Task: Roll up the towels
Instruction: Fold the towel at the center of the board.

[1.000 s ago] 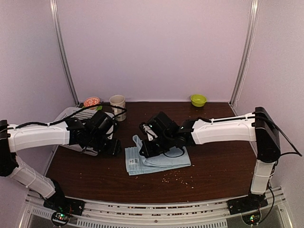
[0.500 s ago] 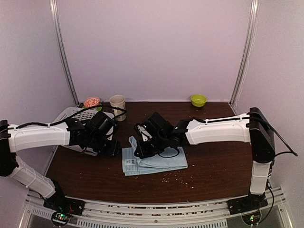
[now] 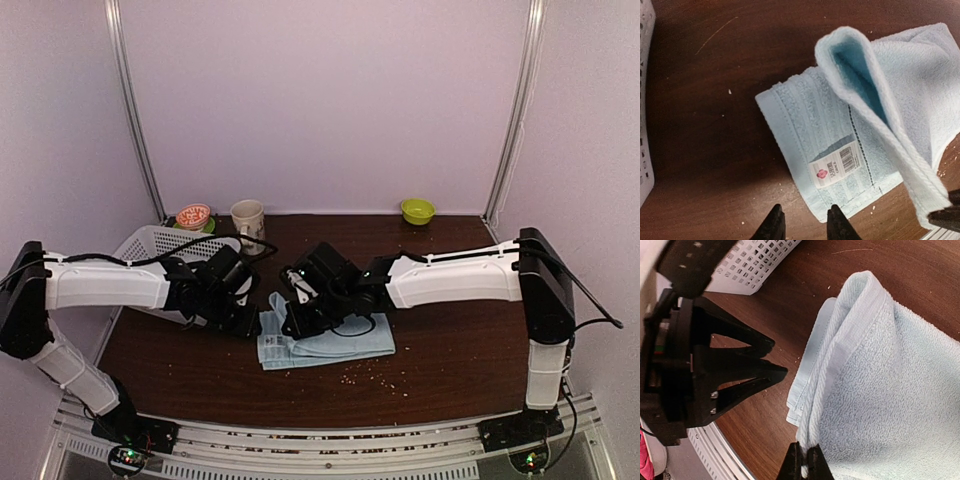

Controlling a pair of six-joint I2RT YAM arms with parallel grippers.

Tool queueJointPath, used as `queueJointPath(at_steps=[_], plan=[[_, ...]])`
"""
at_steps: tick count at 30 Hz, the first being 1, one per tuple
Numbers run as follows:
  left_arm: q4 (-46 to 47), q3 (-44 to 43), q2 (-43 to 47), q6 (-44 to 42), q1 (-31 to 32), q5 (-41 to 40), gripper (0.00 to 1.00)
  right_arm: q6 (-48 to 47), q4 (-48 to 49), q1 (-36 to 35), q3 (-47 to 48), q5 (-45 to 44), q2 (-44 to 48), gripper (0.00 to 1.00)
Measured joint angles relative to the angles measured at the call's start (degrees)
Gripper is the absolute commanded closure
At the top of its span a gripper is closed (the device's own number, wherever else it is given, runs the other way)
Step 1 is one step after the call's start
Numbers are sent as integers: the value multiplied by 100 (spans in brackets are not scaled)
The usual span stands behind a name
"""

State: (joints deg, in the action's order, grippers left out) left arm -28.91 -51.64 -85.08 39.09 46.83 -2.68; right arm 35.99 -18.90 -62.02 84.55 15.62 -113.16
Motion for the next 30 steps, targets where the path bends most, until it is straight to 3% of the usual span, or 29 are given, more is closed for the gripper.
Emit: queueJointPath(at_steps=[9, 30], plan=[[380, 70, -599, 109, 0, 232, 100, 0, -2, 0, 26, 2, 0, 100], [1049, 400, -866, 354, 0, 450, 100, 48, 28, 0, 256, 184, -203, 100]])
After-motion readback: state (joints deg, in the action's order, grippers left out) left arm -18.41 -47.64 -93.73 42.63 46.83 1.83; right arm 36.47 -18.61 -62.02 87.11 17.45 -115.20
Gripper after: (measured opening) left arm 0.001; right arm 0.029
